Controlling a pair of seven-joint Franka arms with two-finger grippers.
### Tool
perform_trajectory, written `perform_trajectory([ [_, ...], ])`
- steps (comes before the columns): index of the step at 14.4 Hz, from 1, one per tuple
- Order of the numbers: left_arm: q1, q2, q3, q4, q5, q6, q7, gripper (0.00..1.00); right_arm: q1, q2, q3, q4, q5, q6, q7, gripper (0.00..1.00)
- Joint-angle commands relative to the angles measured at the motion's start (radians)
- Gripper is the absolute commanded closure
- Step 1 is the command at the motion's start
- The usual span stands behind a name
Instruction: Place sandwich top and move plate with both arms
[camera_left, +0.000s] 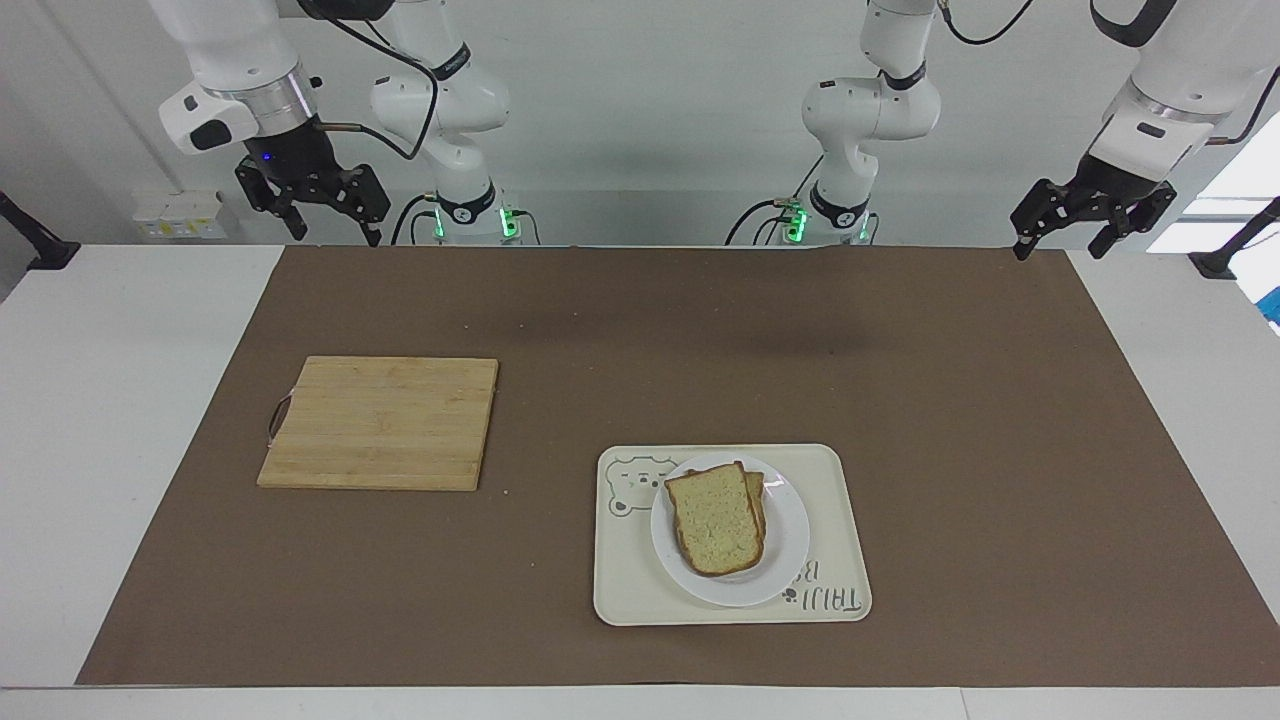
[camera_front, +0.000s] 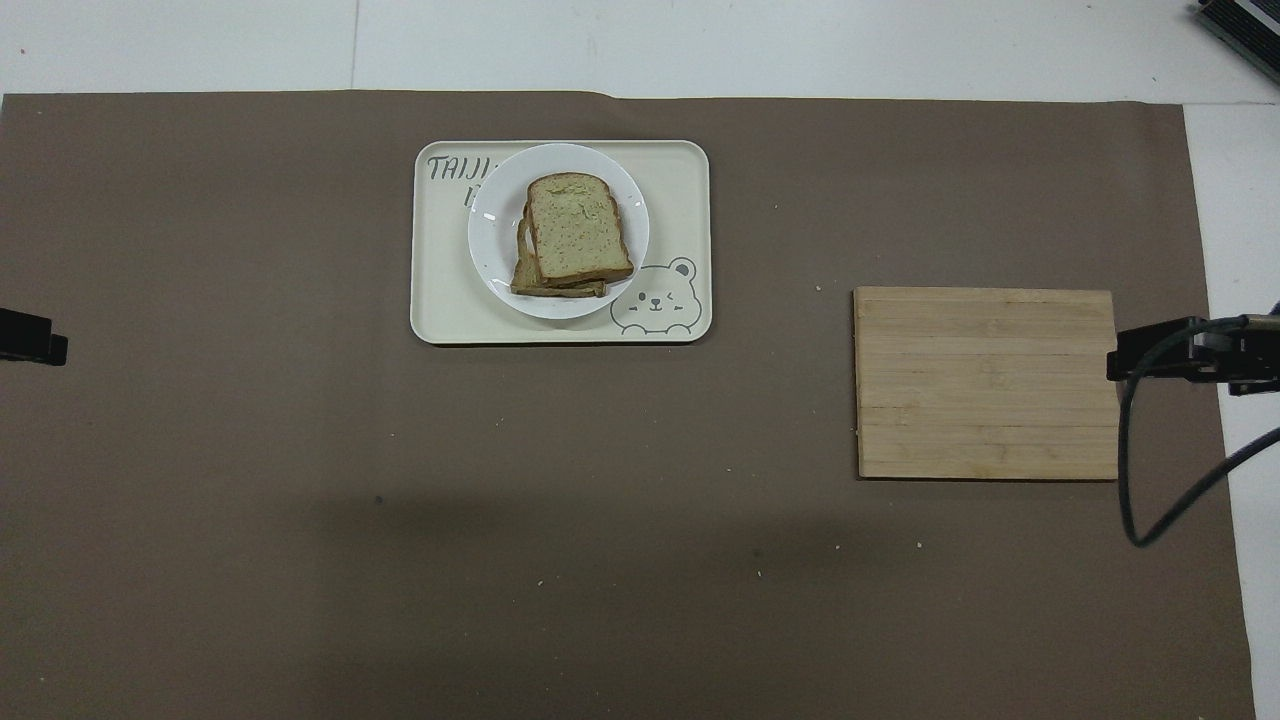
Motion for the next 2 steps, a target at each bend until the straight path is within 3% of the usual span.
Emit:
perform_trajectory([
  [1,-0.010,-0.018,0.003,-0.018,0.010,-0.009,-0.019,0.00,-0.013,-0.014,0.006,-0.012,-0.003,0.003,-0.021,0.00],
  [2,-0.011,-0.018,0.003,-0.018,0.010,-0.010,-0.019,0.00,-0.013,-0.014,0.006,-0.012,-0.003,0.003,-0.021,0.00],
])
